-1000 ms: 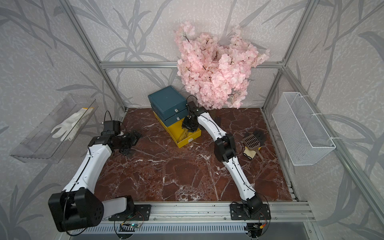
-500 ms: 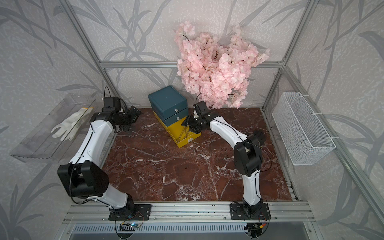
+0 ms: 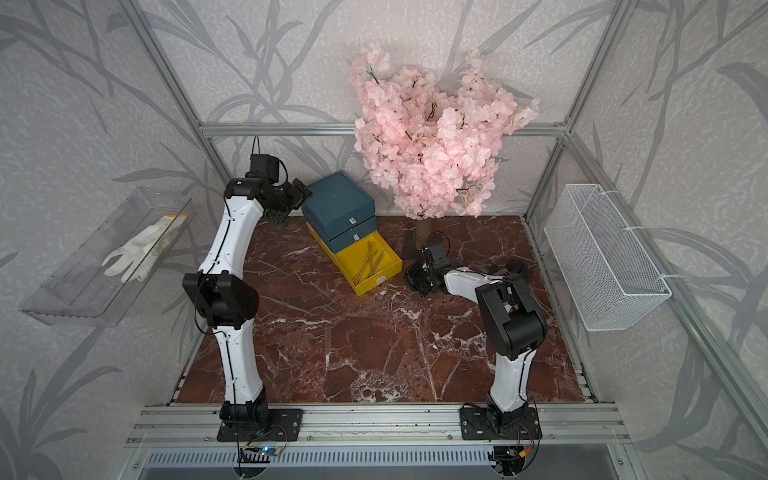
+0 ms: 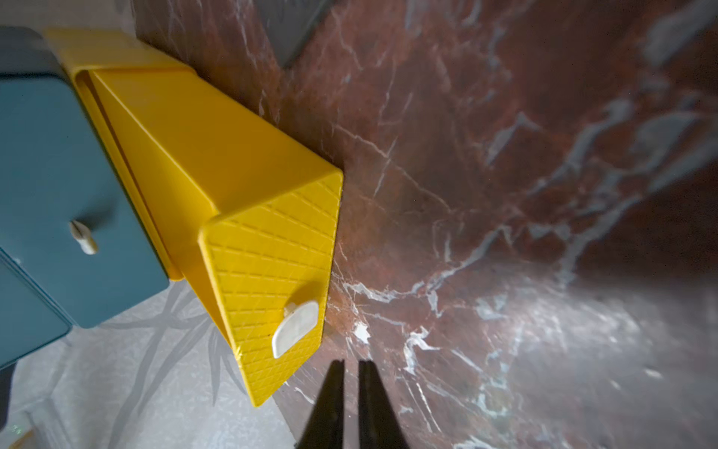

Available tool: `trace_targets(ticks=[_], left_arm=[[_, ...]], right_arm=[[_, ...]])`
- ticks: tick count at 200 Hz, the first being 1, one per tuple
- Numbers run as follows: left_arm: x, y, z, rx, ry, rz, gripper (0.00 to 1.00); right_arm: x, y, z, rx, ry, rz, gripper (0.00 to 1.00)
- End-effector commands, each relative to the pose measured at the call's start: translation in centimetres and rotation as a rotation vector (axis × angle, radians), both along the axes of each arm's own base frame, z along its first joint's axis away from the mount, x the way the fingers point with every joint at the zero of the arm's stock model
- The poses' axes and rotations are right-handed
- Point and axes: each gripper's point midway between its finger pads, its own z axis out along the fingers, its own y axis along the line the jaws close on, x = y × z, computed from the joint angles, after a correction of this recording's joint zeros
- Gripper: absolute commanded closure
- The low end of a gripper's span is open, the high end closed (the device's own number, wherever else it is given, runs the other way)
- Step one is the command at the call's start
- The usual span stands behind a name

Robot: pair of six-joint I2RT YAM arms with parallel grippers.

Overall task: Please place the pencils in the drawer according to their color
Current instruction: Close the drawer in the storage box.

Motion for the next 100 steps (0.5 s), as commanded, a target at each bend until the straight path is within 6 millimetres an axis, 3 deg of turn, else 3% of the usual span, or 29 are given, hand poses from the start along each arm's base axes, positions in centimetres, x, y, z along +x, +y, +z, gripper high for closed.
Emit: trace_targets(ticks=[1,56,100], left_arm=[[-1.5,0.0,-2.9,0.052,0.131,-0.012,0.0],[-2.6,-0.5,-5.5,0.097,0.209,-0.046,0.0],[-3.2,-1.7,-6.8,0.111,0.245,-0.086,0.0]], right_arm=[[1.6,1.2,0.2,0.067,-0.042,-0.026,0.99],[3.9,5.3,-1.7,0.112,-0.023,-0.026,1.0],[7.7,9.7,-0.8,0.178,-0.065,-0.043,1.0]])
